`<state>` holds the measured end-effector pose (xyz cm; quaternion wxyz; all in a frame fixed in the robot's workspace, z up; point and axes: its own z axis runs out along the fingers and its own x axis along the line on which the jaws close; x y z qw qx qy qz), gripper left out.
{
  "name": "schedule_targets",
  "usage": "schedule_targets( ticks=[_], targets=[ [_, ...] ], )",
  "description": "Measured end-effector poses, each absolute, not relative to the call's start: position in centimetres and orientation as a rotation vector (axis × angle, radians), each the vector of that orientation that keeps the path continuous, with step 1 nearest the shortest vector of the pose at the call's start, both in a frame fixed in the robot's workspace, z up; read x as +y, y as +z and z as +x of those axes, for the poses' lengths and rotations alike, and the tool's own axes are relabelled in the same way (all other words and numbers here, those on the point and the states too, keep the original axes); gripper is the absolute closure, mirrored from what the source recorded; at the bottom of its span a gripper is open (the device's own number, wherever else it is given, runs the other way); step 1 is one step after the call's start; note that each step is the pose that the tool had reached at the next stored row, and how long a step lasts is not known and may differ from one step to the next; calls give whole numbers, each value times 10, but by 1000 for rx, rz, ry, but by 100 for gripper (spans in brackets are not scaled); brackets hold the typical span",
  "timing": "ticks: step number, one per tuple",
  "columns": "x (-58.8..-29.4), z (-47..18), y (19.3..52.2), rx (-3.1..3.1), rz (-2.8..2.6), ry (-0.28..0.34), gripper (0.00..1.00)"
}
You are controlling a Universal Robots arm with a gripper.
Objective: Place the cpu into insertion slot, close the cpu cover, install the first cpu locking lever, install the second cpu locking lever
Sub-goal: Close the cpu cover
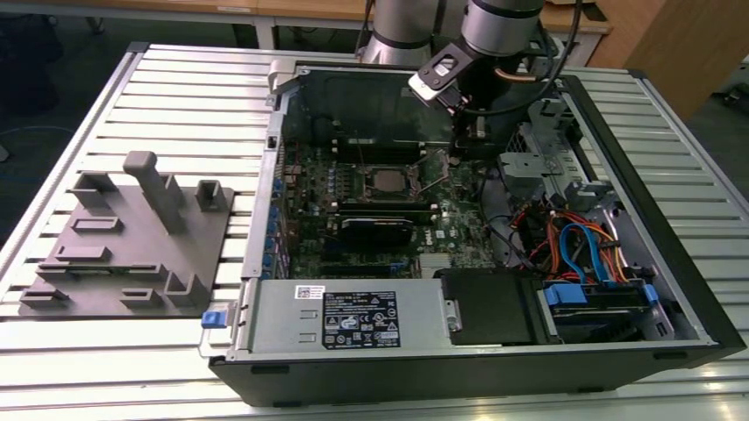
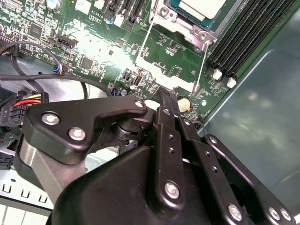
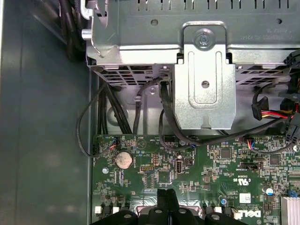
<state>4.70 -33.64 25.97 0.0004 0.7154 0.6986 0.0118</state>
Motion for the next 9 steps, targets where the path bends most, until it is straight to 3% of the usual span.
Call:
schedule_targets(
  ticks=[9],
  targets=[
    [-336,50,258,2194,2247,37,90]
  ],
)
